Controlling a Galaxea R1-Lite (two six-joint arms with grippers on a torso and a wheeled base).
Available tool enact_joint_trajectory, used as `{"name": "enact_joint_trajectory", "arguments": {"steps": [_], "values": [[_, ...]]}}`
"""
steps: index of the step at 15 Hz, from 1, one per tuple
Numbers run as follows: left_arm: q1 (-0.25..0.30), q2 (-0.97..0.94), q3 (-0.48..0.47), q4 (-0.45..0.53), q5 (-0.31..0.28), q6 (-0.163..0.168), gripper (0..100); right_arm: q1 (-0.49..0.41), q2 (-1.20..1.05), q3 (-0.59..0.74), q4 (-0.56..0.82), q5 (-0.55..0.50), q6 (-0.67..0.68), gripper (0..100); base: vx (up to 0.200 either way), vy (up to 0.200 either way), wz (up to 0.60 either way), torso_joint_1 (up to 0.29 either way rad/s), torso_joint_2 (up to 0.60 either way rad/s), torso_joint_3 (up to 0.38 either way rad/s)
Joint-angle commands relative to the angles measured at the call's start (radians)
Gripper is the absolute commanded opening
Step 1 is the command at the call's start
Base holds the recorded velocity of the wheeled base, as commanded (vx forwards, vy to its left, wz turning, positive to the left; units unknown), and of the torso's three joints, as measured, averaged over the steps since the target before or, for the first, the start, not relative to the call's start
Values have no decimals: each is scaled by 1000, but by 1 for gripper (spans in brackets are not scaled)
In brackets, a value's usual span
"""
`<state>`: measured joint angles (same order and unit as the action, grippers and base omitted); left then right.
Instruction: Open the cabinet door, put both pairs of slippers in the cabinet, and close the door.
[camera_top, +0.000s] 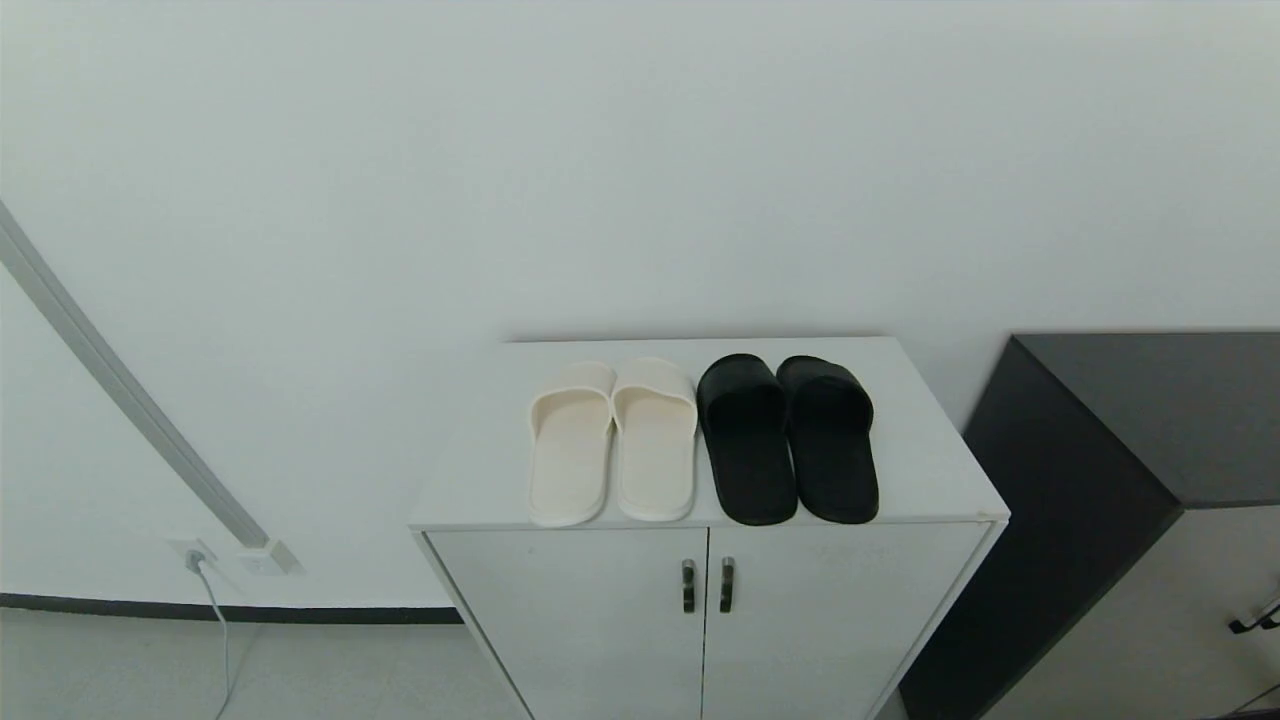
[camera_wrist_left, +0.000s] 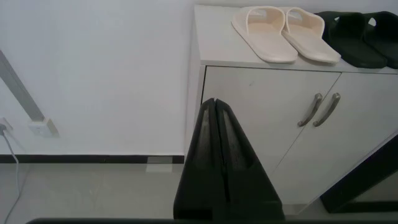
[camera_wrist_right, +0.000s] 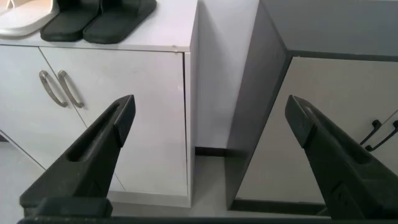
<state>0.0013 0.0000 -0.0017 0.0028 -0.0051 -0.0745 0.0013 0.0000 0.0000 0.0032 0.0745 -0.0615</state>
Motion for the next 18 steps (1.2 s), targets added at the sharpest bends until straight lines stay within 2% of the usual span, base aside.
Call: {"name": "enact_joint_trajectory", "arguments": {"steps": [1, 7, 9, 10, 12, 13, 15, 16, 18], "values": [[0, 2, 0, 0, -1, -1, 0, 0, 2, 0, 0, 1, -1, 100, 0, 0, 0, 0, 0, 0], [0, 2, 0, 0, -1, 4, 0, 0, 2, -6, -6, 4, 0, 100, 0, 0, 0, 0, 0, 0], [0, 2, 0, 0, -1, 5, 0, 6, 149, -241, 6, 7, 124, 100, 0, 0, 0, 0, 0, 0], [0, 2, 0, 0, -3, 7, 0, 20, 241, -293, 20, 54, 124, 100, 0, 0, 0, 0, 0, 0], [0, 2, 0, 0, -3, 7, 0, 28, 477, -302, 8, 177, 109, 100, 0, 0, 0, 0, 0, 0], [0, 2, 0, 0, -3, 7, 0, 42, 588, -308, -40, 212, 104, 100, 0, 0, 0, 0, 0, 0], [0, 2, 0, 0, -3, 7, 0, 149, 811, -351, -169, 220, 149, 100, 0, 0, 0, 0, 0, 0], [0, 2, 0, 0, -3, 7, 0, 186, 854, -371, -198, 212, 183, 100, 0, 0, 0, 0, 0, 0], [0, 2, 0, 0, -3, 7, 0, 436, 1048, -472, -250, 42, 295, 100, 0, 0, 0, 0, 0, 0]]}}
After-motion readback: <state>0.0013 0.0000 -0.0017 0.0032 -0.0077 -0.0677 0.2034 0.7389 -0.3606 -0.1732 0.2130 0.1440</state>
